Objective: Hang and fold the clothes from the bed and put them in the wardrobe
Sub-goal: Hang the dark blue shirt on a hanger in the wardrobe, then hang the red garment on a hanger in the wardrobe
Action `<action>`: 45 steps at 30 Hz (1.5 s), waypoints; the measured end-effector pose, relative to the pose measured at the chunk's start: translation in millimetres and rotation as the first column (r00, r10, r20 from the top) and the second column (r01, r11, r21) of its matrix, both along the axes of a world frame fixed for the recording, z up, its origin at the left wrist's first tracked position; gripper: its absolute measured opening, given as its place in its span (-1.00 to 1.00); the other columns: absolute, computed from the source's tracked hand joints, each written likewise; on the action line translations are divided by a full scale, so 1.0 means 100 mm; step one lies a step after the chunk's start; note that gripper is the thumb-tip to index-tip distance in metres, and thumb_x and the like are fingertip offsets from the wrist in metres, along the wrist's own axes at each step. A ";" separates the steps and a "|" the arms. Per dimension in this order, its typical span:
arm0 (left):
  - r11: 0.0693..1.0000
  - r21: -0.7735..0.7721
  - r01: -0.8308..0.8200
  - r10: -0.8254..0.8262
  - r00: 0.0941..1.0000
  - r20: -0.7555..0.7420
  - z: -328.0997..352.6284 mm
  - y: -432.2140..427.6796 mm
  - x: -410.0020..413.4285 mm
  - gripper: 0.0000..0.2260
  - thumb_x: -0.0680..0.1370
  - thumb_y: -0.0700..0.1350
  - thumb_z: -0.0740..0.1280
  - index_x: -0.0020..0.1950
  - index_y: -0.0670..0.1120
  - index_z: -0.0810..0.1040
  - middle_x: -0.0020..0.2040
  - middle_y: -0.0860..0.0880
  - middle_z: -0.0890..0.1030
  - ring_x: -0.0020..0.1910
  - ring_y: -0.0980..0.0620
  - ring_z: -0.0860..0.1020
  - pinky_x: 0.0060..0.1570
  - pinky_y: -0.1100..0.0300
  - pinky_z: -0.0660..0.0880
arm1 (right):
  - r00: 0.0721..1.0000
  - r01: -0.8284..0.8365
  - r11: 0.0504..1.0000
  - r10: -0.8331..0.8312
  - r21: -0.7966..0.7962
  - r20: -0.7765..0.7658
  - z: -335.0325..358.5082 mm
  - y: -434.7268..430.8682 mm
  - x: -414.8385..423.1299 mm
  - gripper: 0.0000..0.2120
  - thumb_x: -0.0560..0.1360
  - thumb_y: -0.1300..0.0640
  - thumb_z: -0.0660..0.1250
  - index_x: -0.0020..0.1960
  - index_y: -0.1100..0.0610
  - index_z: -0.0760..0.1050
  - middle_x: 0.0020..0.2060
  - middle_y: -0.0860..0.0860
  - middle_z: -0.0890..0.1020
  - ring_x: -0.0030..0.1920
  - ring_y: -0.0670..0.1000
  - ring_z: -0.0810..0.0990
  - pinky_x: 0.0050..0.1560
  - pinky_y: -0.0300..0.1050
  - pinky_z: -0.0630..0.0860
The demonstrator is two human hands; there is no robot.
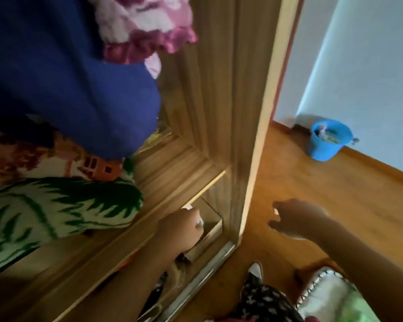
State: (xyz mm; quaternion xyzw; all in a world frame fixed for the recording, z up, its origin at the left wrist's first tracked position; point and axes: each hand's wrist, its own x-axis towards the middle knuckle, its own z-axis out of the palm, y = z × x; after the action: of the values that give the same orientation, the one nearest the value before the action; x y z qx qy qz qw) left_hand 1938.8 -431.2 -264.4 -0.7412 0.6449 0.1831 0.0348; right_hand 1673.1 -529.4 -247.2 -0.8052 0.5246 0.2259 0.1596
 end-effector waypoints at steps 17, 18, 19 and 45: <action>0.777 0.133 0.615 -0.615 0.787 -0.046 -0.27 -2.30 -2.92 -0.84 0.66 -0.01 0.22 0.18 -0.03 0.48 0.12 0.01 0.54 -0.08 0.02 0.55 -0.07 0.07 0.58 | 0.721 0.688 0.724 -0.690 0.050 0.071 -0.42 -0.37 -2.59 -0.59 0.56 -0.31 0.18 0.26 -0.09 0.45 0.18 -0.05 0.60 0.17 0.08 0.59 0.06 0.03 0.58; 0.759 0.151 0.633 -0.635 0.771 -0.040 -0.30 -2.44 -3.12 -0.84 0.66 -0.01 0.21 0.16 -0.04 0.49 0.12 0.00 0.53 -0.08 0.00 0.56 -0.04 0.02 0.60 | 0.697 0.712 0.700 -0.714 0.050 0.069 -0.42 -0.42 -2.74 -0.60 0.55 -0.32 0.18 0.24 -0.10 0.45 0.18 -0.05 0.61 0.16 0.08 0.59 0.05 0.03 0.58; 0.742 0.165 0.650 -0.655 0.755 -0.029 -0.33 -2.57 -3.32 -0.85 0.66 -0.02 0.21 0.14 -0.04 0.49 0.12 0.00 0.52 -0.08 -0.02 0.57 -0.03 -0.01 0.60 | 0.674 0.734 0.677 -0.735 0.049 0.069 -0.42 -0.45 -2.89 -0.61 0.54 -0.32 0.18 0.23 -0.11 0.45 0.18 -0.05 0.61 0.16 0.08 0.59 0.04 0.03 0.57; -0.197 -0.006 0.980 -0.980 -0.197 -0.021 -0.47 -4.10 -7.65 -0.70 0.65 0.13 0.20 0.37 0.12 0.43 0.24 0.10 0.55 0.05 0.08 0.57 -0.12 0.28 0.53 | -0.285 0.955 -0.295 -0.946 -0.042 0.158 -0.42 -0.51 -5.28 -0.72 0.58 -0.19 0.19 0.16 -0.05 0.47 0.03 -0.03 0.57 0.06 0.09 0.59 -0.01 -0.03 0.57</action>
State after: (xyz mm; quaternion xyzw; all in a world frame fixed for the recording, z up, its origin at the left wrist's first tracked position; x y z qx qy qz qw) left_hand 1174.0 -841.0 -311.0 0.0312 0.9811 0.0998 0.1627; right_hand 1144.9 -580.1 -288.7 -0.0764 0.9685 -0.0581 0.2300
